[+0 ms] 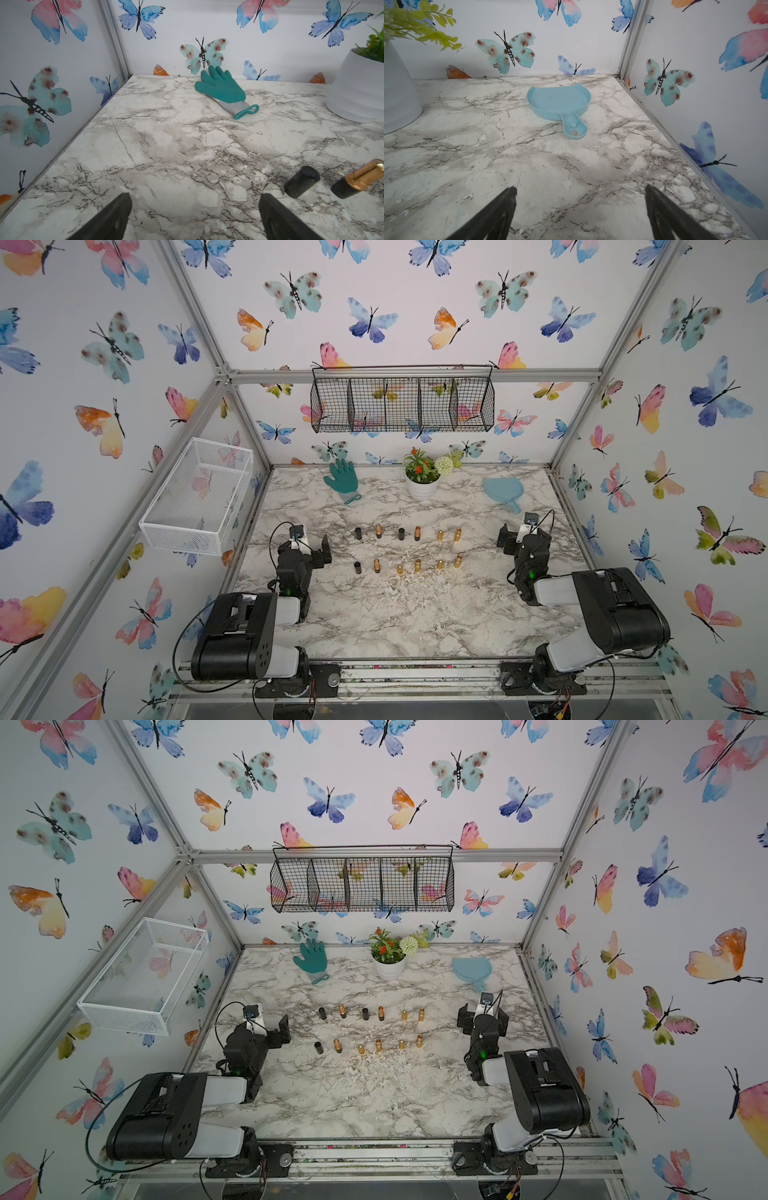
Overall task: Open the lipstick cap
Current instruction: Reset both arms
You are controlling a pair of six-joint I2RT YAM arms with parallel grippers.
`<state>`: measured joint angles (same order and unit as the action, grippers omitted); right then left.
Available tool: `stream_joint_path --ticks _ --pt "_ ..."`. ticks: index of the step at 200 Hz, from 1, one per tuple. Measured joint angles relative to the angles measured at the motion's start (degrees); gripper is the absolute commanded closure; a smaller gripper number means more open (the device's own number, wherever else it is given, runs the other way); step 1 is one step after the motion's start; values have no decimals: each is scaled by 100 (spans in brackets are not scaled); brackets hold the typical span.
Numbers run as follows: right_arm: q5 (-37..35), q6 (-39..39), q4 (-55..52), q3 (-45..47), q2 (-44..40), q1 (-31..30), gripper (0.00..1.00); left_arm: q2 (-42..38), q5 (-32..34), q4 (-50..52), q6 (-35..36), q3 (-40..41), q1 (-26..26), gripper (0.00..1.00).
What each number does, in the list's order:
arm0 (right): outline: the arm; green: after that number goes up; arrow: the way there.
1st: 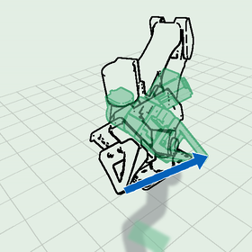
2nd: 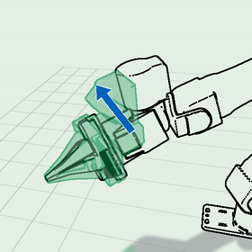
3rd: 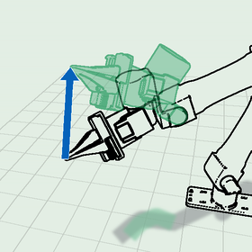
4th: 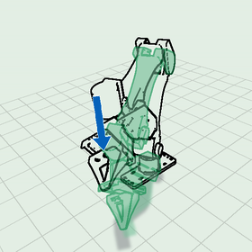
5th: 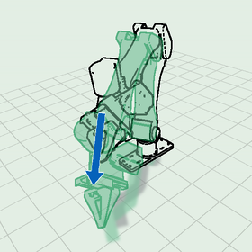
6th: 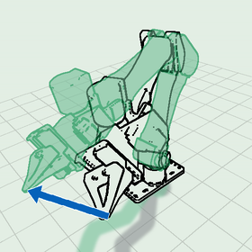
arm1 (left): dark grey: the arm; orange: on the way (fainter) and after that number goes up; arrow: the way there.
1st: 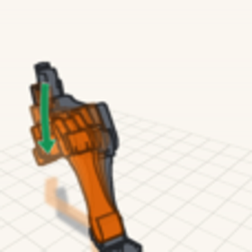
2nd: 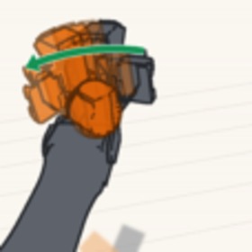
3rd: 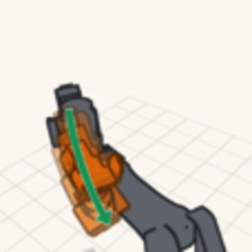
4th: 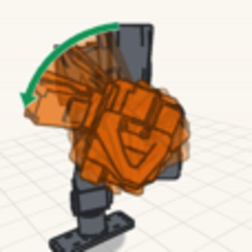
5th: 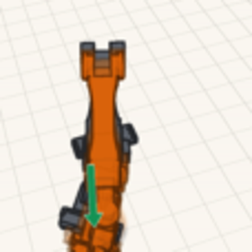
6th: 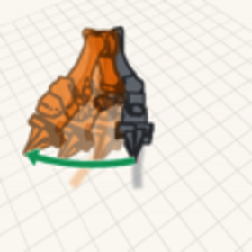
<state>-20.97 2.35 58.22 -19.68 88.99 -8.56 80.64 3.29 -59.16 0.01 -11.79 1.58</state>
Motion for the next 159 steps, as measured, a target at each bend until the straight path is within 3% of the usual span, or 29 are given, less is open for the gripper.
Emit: stream_joint_path --ticks 88,159 --pt "2 0 -105 -61 11 0 2 -2 0 -17 2 0 0 2" --pt "151 -94 -767 -699 291 0 2 0 -2 -17 2 0 0 2"
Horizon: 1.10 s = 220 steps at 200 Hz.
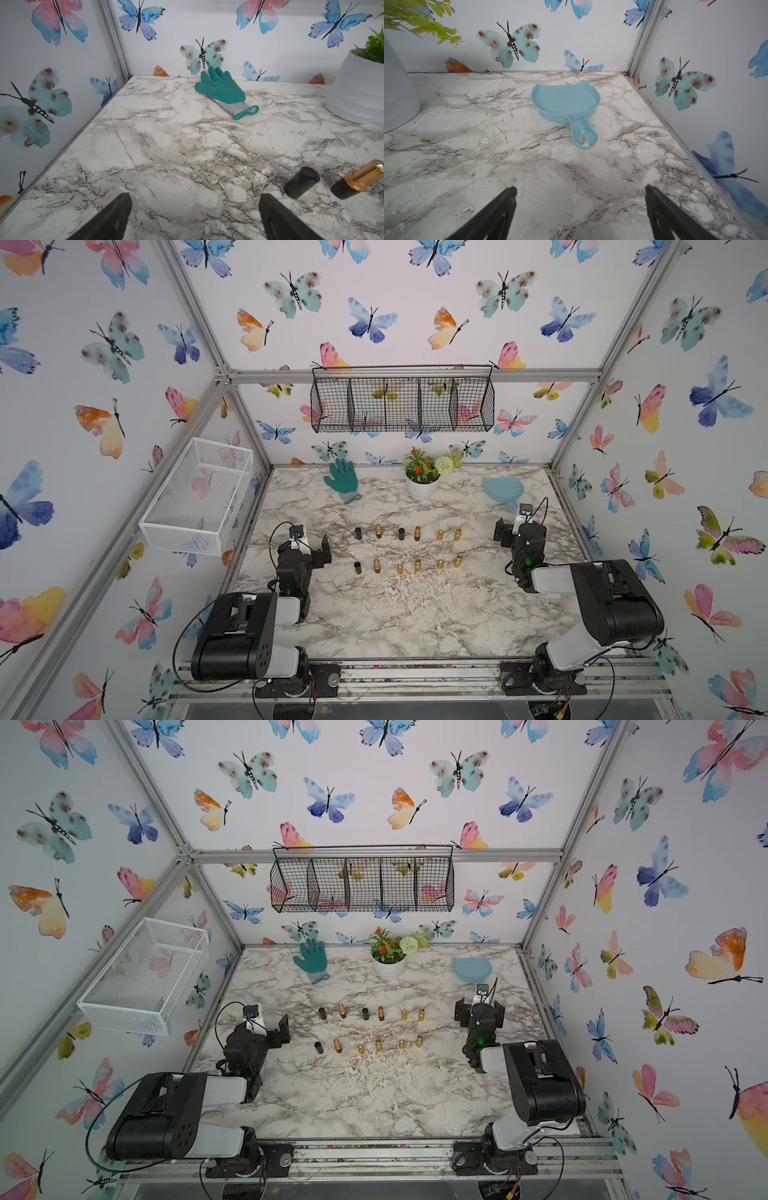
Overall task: Open the lipstick cap
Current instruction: Reset both arms
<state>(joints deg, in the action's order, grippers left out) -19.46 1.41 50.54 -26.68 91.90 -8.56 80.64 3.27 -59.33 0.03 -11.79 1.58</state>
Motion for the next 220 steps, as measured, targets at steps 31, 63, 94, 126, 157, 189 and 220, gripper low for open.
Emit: stream_joint_path --ticks 31,63,94,126,157,189,220 --pt "350 -103 573 597 -236 -2 2 0 0 -2 0 0 0 2" --pt "1156 -446 1707 1814 -391 -2 2 0 0 0 0 0 0 2" --pt "1384 -553 2177 1805 -350 -4 2 0 0 -2 0 0 0 2" --pt "1484 -584 2540 1808 -313 -4 2 0 0 -2 0 0 0 2" --pt "1521 -603 2586 1808 -313 -4 2 0 0 -2 0 0 0 2" --pt "1515 -599 2430 1679 -302 -4 2 0 0 -2 0 0 0 2" --pt "1515 -597 2413 1600 -291 -4 2 0 0 -2 0 0 0 2"
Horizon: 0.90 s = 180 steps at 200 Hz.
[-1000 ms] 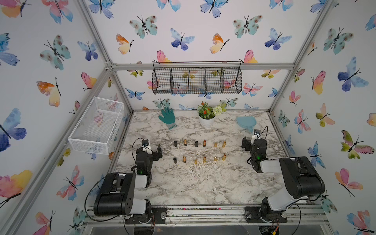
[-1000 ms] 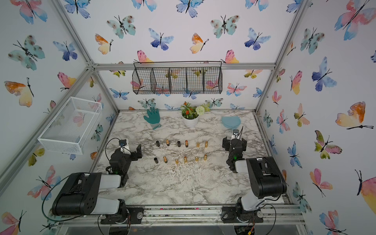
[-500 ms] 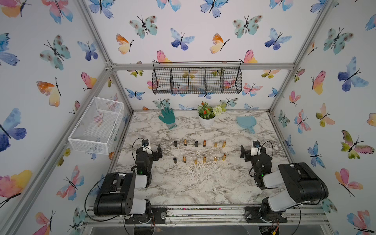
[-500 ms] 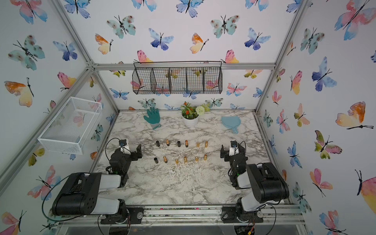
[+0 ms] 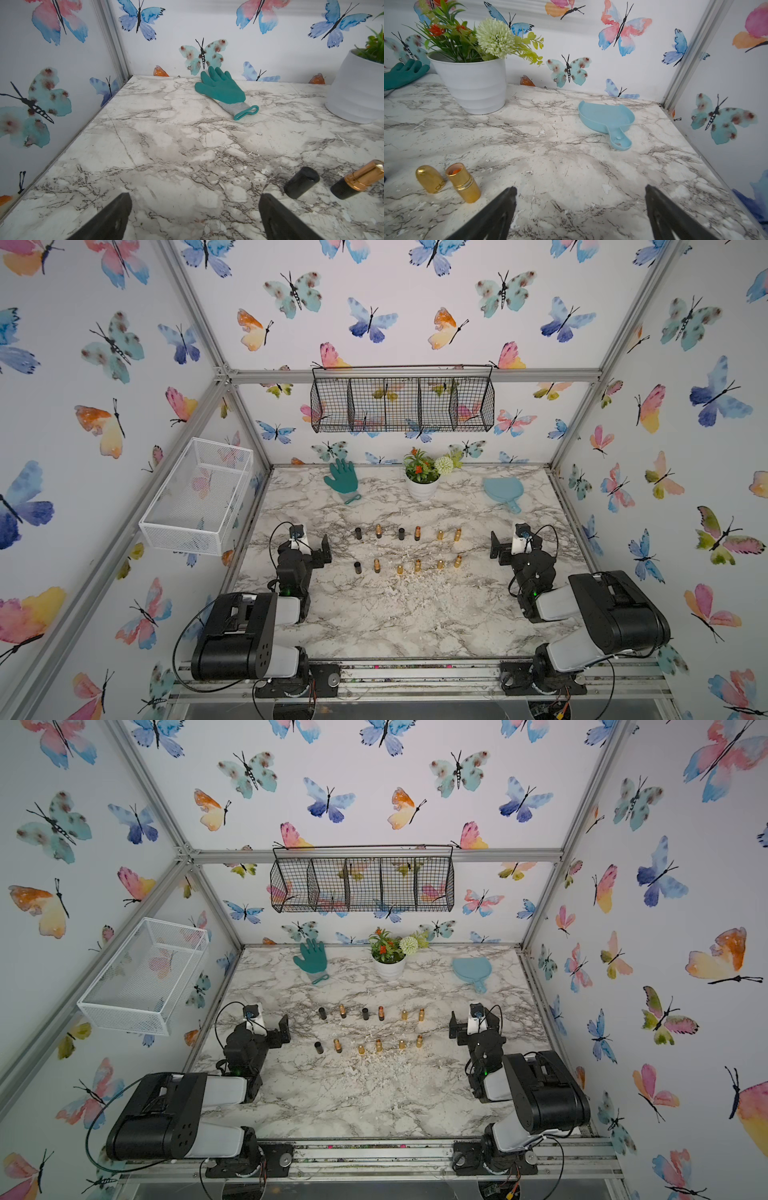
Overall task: Open the lipstick cap
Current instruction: Reset both arms
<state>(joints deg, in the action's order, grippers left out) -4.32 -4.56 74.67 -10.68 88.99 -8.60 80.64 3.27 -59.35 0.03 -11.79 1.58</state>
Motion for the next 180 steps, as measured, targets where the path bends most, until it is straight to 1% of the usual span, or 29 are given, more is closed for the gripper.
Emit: stream_joint_path --ticks 180 --pt "2 42 -223 -83 26 17 2 0 0 0 0 0 0 2"
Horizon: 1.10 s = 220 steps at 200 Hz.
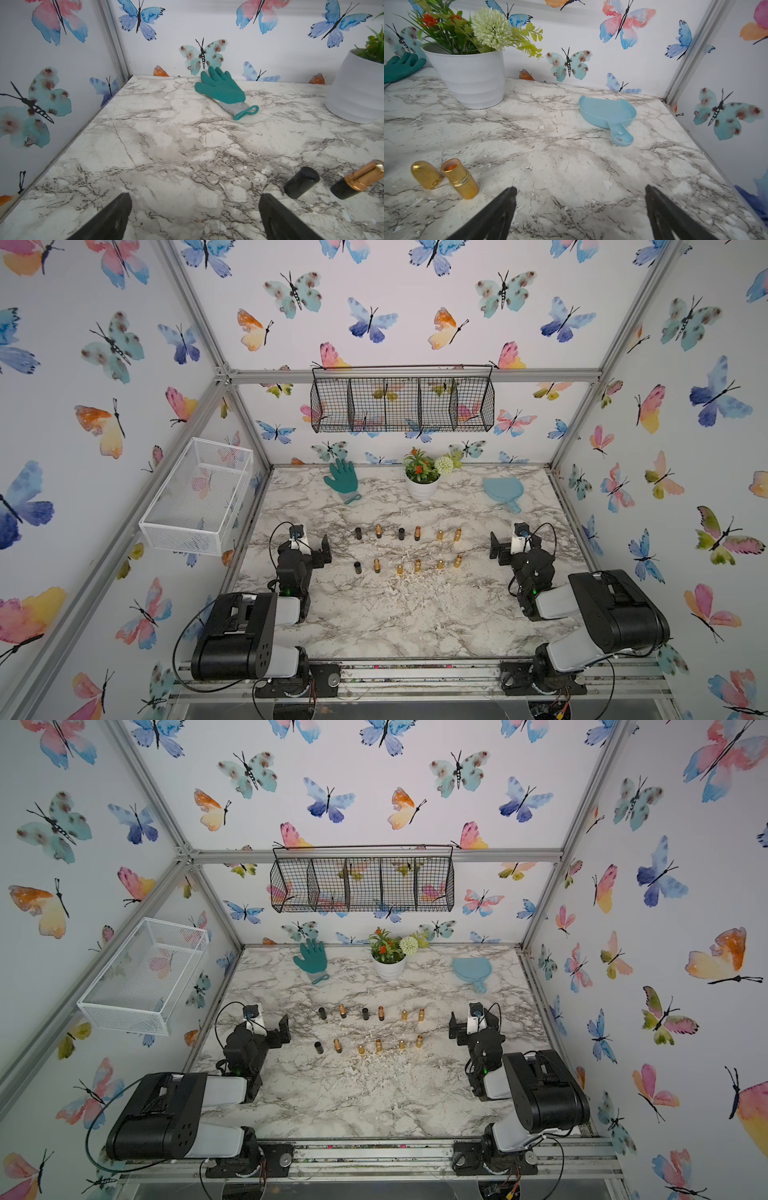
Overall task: Open the lipstick cap
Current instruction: Reset both arms
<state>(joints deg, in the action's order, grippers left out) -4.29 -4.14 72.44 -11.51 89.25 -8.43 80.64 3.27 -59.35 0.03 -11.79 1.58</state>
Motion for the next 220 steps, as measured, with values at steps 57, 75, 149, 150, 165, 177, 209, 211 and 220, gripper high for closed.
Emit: stream_joint_path --ticks 57,75,149,150,165,177,209,211,220 --pt "-50 48 887 684 -17 52 2 0 -2 0 0 0 0 2" --pt "-35 46 1366 1062 210 52 2 0 0 0 0 0 0 2" --pt "-4 46 824 195 90 52 2 0 -2 0 0 0 0 2" --pt "-4 46 809 190 90 52 2 0 -2 0 0 0 0 2" --pt "-20 52 444 52 87 52 2 0 -2 0 0 0 0 2" --pt "-22 52 297 2 87 52 2 0 -2 0 0 0 0 2" --pt "-24 52 116 -7 87 52 2 0 -2 0 0 0 0 2" --pt "-24 52 109 -7 87 52 2 0 -2 0 0 0 0 2" --pt "-26 52 74 -9 87 52 2 0 -2 0 0 0 0 2"
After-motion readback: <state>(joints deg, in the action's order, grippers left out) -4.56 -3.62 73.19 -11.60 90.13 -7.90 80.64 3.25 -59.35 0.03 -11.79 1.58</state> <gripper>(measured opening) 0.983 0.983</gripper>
